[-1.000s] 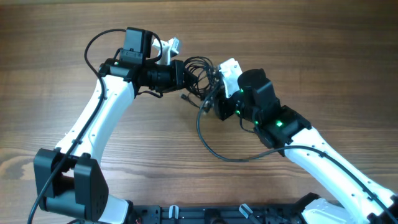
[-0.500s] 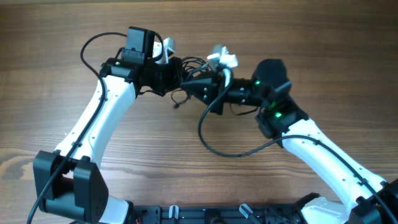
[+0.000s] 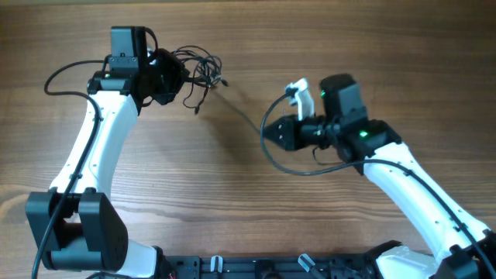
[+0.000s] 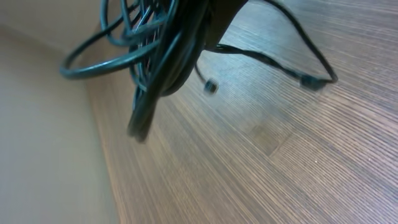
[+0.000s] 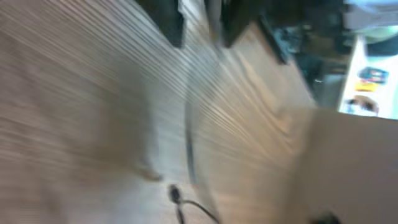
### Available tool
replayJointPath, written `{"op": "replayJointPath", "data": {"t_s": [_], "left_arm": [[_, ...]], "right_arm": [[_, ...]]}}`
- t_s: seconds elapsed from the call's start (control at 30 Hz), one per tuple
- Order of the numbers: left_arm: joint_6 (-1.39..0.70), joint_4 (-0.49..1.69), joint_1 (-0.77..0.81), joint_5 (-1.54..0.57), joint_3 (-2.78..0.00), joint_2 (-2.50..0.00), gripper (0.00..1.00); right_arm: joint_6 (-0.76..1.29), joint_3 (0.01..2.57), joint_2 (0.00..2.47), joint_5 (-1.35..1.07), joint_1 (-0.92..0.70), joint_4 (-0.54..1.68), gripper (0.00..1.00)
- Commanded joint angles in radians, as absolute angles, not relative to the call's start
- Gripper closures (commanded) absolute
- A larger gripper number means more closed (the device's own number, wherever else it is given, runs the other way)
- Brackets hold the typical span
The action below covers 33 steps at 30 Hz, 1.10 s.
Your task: Untangle cables
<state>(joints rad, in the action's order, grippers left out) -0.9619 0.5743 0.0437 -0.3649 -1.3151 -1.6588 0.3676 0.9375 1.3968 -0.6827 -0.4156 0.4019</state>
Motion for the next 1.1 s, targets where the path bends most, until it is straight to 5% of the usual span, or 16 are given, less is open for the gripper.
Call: {"op": "replayJointPath", "data": {"t_s": [0.0,0.13,0.43,0.8,1.07], "left_arm": [[-0.833,0.560,0.055,-0.417,-1.313,-1.668,0.96],[-0.606,0.559,0.066,-0.566,-1.313,-1.668,0.96],[-0.284,0.572,0.128,-0.742,-1.313,-1.668,0.96],[-0.270,0.571,0.255,-0.607,-1.313,-1.668,0.96],[-0.352,0.583,0.272,-0.608,-1.313,-1.668,0.96]], "right_arm": [[0.337,0.941,1.398,-0.500,-0.441,0.385,0.43],[0.338,0.941,1.398,-0.501,-0.440,0.252,0.00],[0.454,0.941,1.399,-0.710,-0.440,-0.005,0.01],[0.941,0.941,1.503,-0.757,-0.455,-0.066,0.55],[1.301,0.941,1.732,-0.738,-0.461,-0.301,0.59]]}}
